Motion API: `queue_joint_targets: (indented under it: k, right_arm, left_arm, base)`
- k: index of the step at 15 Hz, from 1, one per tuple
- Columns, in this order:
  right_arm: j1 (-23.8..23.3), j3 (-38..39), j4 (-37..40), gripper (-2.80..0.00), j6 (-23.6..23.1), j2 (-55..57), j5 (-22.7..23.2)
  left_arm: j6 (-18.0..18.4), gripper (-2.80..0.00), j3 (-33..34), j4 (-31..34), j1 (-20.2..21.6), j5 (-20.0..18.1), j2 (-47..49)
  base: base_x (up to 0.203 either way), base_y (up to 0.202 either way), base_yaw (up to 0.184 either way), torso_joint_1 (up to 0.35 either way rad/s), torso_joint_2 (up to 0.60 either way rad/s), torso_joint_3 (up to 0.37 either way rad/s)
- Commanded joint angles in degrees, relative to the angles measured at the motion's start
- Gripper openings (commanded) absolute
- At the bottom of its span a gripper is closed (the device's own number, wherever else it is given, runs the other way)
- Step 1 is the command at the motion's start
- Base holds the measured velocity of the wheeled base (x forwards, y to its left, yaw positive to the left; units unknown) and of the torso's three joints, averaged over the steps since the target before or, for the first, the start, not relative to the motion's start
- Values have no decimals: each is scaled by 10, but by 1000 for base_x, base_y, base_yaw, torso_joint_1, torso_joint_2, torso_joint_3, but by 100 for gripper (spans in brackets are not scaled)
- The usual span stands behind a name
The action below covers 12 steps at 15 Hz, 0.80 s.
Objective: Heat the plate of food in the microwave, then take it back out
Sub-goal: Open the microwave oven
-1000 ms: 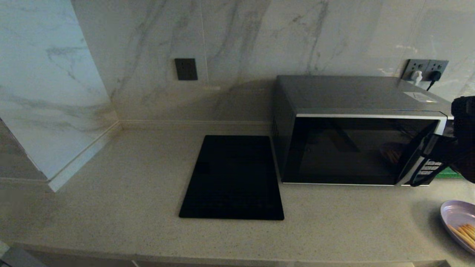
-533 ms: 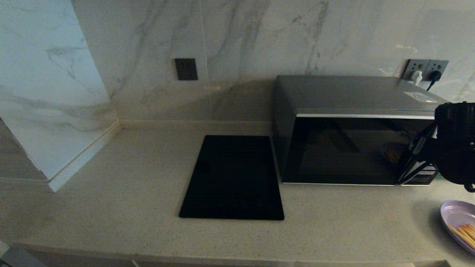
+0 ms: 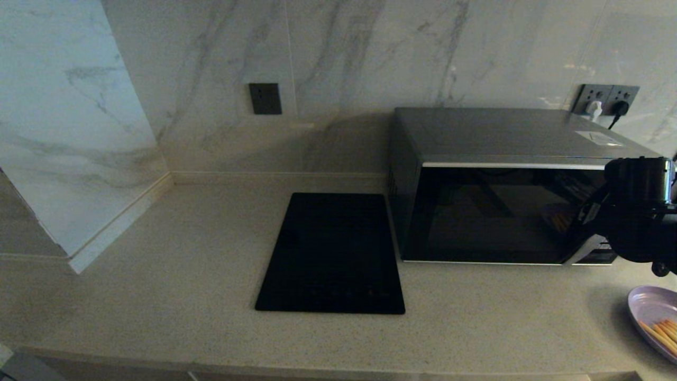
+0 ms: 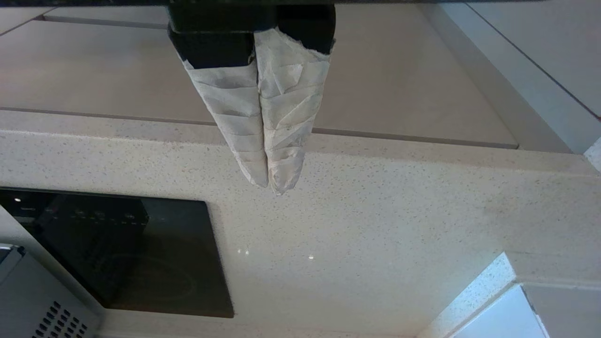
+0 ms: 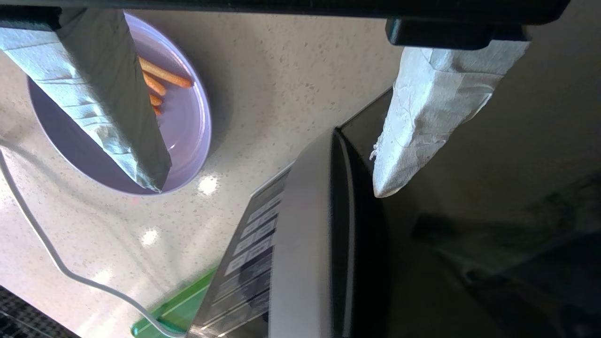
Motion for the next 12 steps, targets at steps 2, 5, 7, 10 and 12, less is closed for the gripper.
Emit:
queue_joint_targets:
  k: [2, 5, 7, 10, 12]
  right_arm:
    - [-15, -4, -27, 0, 0, 17, -1]
    - [-19, -4, -49, 0, -11, 28, -1]
    - [-20, -5, -59, 0, -14, 36, -1]
    - [-34, -5, -60, 0, -15, 40, -1]
    - [-44, -5, -60, 0, -18, 40, -1]
  left_arm:
    - [0, -280, 0, 0, 0, 0, 0]
    - [0, -280, 0, 0, 0, 0, 1]
    - [0, -280, 0, 0, 0, 0, 0]
    - [0, -280, 0, 0, 0, 0, 0]
    - [0, -280, 0, 0, 0, 0, 0]
  base:
    - [0, 0, 0, 0, 0, 0]
    - [0, 0, 0, 0, 0, 0]
    - [0, 0, 0, 0, 0, 0]
    - [0, 0, 0, 0, 0, 0]
    - [0, 0, 0, 0, 0, 0]
